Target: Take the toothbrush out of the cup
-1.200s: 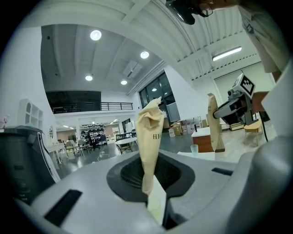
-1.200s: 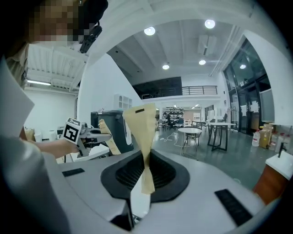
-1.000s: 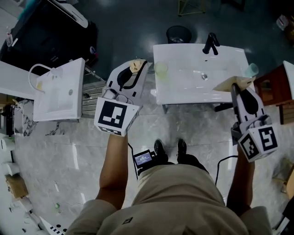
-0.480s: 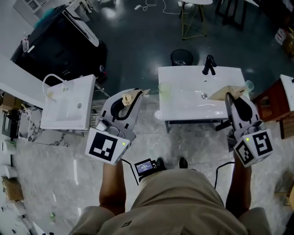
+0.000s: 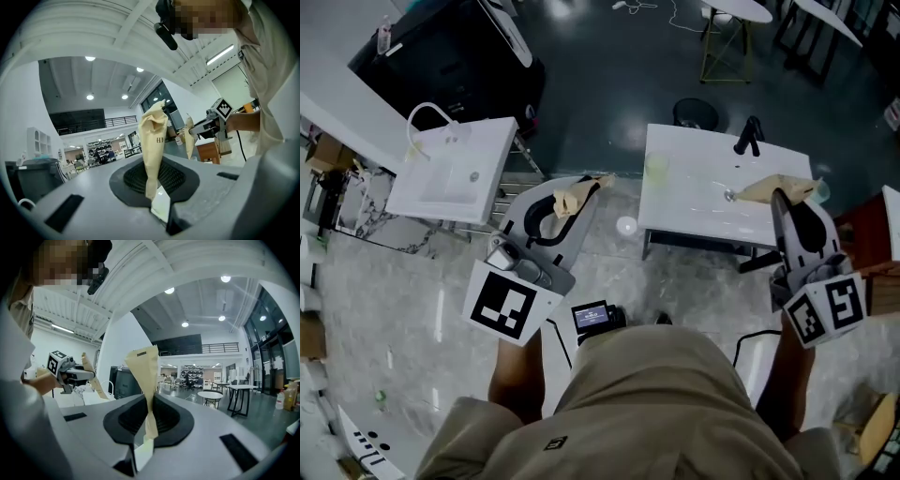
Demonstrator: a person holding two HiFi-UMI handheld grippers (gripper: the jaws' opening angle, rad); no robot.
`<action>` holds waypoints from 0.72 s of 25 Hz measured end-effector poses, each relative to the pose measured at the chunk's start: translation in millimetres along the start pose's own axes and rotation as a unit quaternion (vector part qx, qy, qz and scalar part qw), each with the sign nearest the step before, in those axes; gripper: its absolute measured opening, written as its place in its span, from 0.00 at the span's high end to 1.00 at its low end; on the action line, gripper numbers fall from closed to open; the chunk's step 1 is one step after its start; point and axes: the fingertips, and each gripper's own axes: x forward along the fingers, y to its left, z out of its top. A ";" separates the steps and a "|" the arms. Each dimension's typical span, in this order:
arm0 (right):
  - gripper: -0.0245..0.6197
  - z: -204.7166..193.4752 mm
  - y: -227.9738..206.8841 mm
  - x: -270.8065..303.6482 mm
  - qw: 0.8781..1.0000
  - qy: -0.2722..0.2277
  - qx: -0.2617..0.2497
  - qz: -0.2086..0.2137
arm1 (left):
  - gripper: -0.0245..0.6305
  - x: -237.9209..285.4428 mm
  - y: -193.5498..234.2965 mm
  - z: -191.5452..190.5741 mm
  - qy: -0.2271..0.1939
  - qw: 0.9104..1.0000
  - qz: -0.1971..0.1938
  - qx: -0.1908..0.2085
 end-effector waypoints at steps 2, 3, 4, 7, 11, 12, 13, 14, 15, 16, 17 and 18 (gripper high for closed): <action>0.91 1.3 7.0 0.6 1.000 0.001 -0.002 0.003 | 0.90 -7.2 1.0 0.1 -0.001 1.000 0.001 0.004; 0.91 1.2 9.2 1.7 1.000 0.003 -0.002 0.005 | 0.90 -8.8 1.4 -0.9 -0.001 1.000 0.001 0.004; 0.91 0.8 11.1 3.0 1.000 0.004 -0.001 0.007 | 0.90 -9.9 1.3 -2.6 -0.001 1.000 0.001 0.002; 0.91 -1.4 17.8 4.9 1.000 0.011 -0.001 0.017 | 0.90 -15.1 -1.6 -9.3 0.005 1.000 0.004 -0.009; 0.91 -4.7 25.4 4.4 1.000 0.016 -0.001 0.019 | 0.90 -21.4 -2.8 -16.8 0.008 1.000 0.004 -0.013; 0.91 -5.1 25.6 4.2 1.000 0.017 -0.001 0.019 | 0.90 -21.2 -3.0 -17.6 0.008 1.000 0.004 -0.014; 0.91 -5.6 25.4 4.2 1.000 0.017 -0.001 0.019 | 0.90 -20.5 -3.2 -18.2 0.009 1.000 0.003 -0.014; 0.91 -6.2 25.0 4.3 1.000 0.018 -0.001 0.019 | 0.90 -19.7 -3.5 -18.9 0.008 1.000 0.003 -0.016; 0.91 -7.3 25.0 4.5 1.000 0.019 -0.001 0.019 | 0.90 -19.1 -3.9 -20.1 0.008 1.000 0.003 -0.017; 0.91 -8.8 25.6 4.6 1.000 0.019 -0.001 0.018 | 0.90 -19.1 -4.3 -21.9 0.008 1.000 0.002 -0.017; 0.91 -10.4 26.8 4.8 1.000 0.019 -0.001 0.018 | 0.90 -19.7 -4.6 -24.3 0.008 1.000 0.002 -0.017; 0.91 -12.1 28.5 5.3 1.000 0.019 -0.001 0.017 | 0.90 -20.5 -4.5 -27.1 0.008 1.000 0.001 -0.017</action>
